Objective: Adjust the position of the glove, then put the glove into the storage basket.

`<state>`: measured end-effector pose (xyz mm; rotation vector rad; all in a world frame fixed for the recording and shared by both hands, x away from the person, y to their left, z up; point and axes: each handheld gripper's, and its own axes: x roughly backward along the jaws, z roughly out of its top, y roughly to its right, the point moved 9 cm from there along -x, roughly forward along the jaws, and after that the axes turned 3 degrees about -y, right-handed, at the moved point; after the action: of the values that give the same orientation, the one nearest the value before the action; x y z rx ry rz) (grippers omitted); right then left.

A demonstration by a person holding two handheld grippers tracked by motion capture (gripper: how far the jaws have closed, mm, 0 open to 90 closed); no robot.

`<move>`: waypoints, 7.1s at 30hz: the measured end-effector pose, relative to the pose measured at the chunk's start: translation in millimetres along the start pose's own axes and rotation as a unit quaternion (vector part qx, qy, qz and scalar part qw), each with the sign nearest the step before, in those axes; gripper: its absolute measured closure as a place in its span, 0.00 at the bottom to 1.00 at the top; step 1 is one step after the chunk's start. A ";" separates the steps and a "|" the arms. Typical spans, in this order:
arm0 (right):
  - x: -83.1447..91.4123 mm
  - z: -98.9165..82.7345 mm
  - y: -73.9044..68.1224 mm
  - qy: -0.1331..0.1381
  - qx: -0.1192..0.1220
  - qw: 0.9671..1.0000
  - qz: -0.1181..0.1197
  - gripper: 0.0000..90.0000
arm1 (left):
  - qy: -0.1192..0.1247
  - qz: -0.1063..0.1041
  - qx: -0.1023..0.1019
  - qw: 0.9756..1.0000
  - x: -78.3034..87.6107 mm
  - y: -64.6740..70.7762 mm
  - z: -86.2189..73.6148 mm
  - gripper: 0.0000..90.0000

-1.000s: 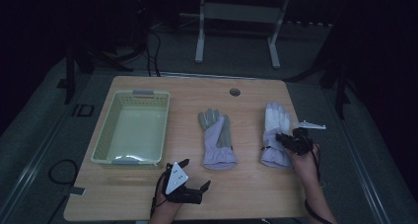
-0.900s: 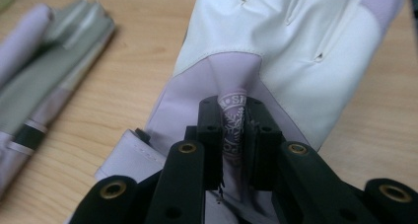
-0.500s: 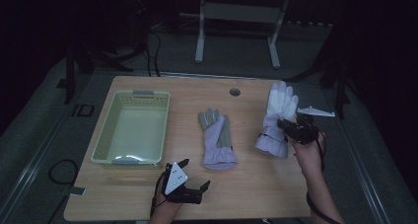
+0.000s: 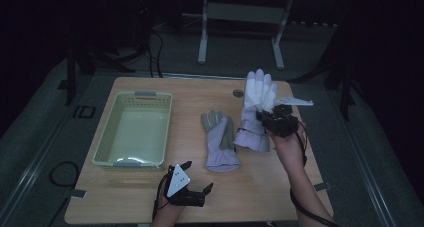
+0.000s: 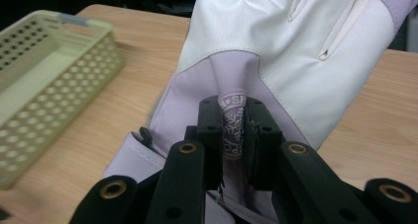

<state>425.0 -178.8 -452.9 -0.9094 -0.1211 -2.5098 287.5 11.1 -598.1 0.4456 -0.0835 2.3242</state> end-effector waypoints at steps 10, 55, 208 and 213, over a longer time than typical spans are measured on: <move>-15.6 -4.6 -57.5 -0.015 0.020 0.999 0.033 0.89 | 0.002 0.001 0.001 1.000 -0.2 -0.5 0.5 0.00; -94.0 -60.1 -65.7 -0.091 0.056 0.991 0.078 0.36 | -0.007 -0.007 0.010 1.000 -1.2 -3.1 -0.4 0.00; -73.4 38.4 -147.3 -0.049 0.049 0.989 0.128 0.91 | -0.226 0.004 0.090 0.970 46.7 -123.5 115.8 0.80; -79.8 46.9 -170.9 -0.044 0.055 0.989 0.131 0.91 | -0.227 0.012 0.093 0.969 65.1 -140.1 113.4 0.80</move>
<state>428.5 15.5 -453.8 -0.9264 -0.1550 -2.2012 375.7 133.2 -479.7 1.0703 -0.0914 2.2193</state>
